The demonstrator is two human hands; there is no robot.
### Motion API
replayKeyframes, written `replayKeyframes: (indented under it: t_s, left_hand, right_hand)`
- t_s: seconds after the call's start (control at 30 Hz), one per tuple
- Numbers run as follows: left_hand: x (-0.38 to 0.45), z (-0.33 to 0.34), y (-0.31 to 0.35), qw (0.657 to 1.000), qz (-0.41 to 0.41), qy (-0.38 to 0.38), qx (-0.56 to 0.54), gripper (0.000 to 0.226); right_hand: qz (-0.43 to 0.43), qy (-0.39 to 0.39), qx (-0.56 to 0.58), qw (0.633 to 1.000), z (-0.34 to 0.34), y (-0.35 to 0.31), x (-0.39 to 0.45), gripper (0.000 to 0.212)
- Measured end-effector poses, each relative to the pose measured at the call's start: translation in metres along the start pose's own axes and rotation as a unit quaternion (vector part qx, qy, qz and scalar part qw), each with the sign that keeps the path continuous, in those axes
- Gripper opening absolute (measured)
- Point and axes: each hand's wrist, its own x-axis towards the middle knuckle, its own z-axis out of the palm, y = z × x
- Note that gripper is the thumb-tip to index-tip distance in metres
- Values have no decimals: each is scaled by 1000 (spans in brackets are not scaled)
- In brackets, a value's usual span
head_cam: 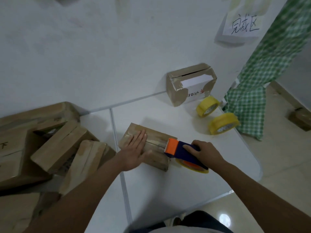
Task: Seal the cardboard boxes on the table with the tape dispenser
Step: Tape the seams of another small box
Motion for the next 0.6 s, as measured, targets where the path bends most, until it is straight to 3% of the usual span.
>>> replayKeyframes:
  t_s: [0.13, 0.23, 0.43, 0.6]
  left_hand:
    - [5, -2, 22, 990, -103, 67, -73, 55]
    - [6, 5, 34, 984, -154, 73, -45, 54]
    - [9, 7, 26, 985, -163, 59, -23, 55]
    - [13, 14, 19, 983, -164, 70, -38, 56]
  right_hand:
    - [-9, -7, 16, 1000, 18, -17, 1, 41]
    - [-2, -22, 48, 999, 37, -28, 1, 43]
    - [-1, -67, 62, 996, 36, -28, 2, 52]
    - [6, -46, 31, 998, 24, -13, -2, 56]
